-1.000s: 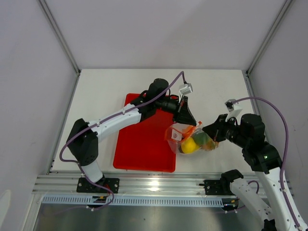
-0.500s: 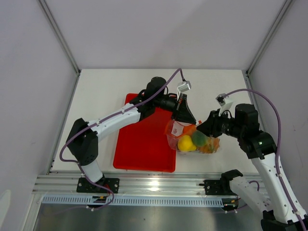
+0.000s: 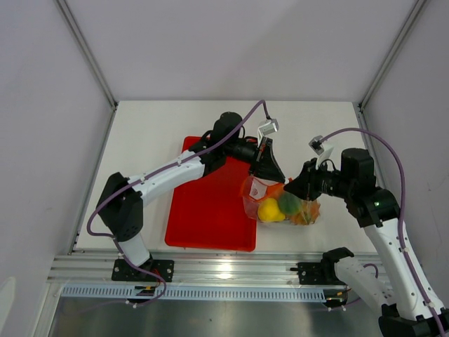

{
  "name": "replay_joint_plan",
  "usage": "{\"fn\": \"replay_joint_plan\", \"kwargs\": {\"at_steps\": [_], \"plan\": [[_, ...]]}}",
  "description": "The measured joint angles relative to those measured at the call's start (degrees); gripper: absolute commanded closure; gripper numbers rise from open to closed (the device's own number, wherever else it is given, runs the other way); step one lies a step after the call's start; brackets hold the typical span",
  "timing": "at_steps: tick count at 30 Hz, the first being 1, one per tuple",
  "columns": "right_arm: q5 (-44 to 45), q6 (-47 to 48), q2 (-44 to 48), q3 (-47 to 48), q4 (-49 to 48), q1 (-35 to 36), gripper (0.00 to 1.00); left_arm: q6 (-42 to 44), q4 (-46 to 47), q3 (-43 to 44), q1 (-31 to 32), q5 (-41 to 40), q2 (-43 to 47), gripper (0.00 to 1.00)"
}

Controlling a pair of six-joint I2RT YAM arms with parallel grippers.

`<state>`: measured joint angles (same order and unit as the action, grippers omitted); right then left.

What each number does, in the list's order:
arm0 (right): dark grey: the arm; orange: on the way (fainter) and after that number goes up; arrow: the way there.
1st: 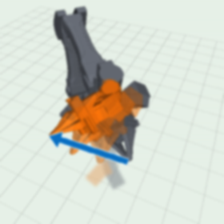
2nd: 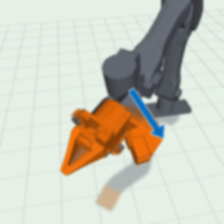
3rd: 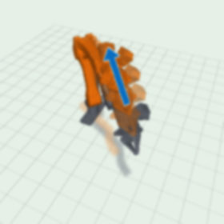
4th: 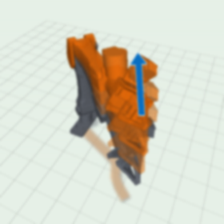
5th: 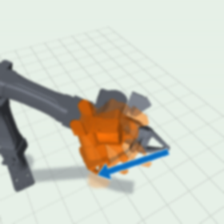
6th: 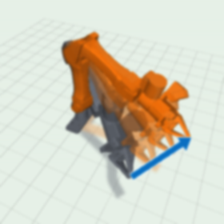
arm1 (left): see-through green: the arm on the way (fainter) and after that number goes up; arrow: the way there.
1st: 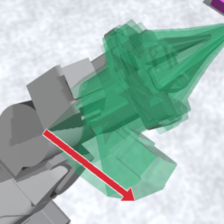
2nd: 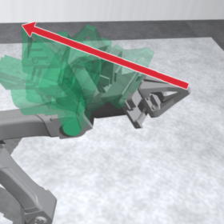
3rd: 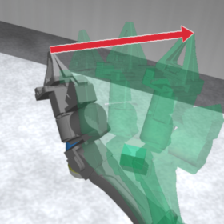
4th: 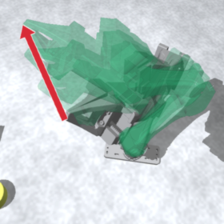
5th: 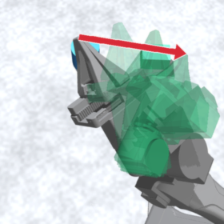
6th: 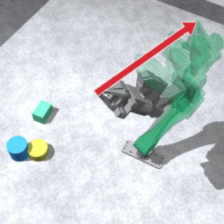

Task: Place the food in the zip-top bag and seal the zipper
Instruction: Zip the zipper food storage bag at the center of the board.

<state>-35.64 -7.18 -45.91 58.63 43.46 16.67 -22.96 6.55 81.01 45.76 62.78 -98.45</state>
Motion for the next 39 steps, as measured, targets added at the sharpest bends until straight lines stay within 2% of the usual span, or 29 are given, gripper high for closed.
{"fn": "replay_joint_plan", "kwargs": {"at_steps": [3, 4, 5, 12, 22, 28, 39], "plan": [[-1.22, 0.48, -0.26, 0.0, -0.2, -0.39, 0.85, 0.0, -0.31, 0.11, 0.0, 0.24, -0.02, 0.99], [-1.7, 0.59, -0.42, 0.0, -0.31, -0.52, 0.95, 0.02, -0.33, 0.11, 0.0, 0.33, -0.02, 0.99], [-2.08, 0.87, -0.52, 0.0, -0.48, -0.66, 1.0, 0.02, -0.35, 0.13, 0.0, 0.37, -0.02, 0.99], [-2.54, -0.24, 0.13, -0.9, -2.21, -1.29, 1.0, 0.26, -1.14, 0.57, 0.0, 0.02, -0.15, 1.0], [7.5, -10.49, 6.23, -6.43, -8.15, -2.14, 1.0, 3.54, -6.56, 1.79, 1.62, -10.19, -0.15, 0.99], [13.22, -12.98, 8.63, -6.51, -7.69, -3.15, 1.0, 4.17, -7.32, 1.79, 2.58, -13.22, -0.15, 0.99], [14.25, -13.79, 10.86, -7.15, -3.74, -8.92, 1.0, 8.83, -12.61, -2.08, 2.8, -17.64, 3.69, 0.99]]}}
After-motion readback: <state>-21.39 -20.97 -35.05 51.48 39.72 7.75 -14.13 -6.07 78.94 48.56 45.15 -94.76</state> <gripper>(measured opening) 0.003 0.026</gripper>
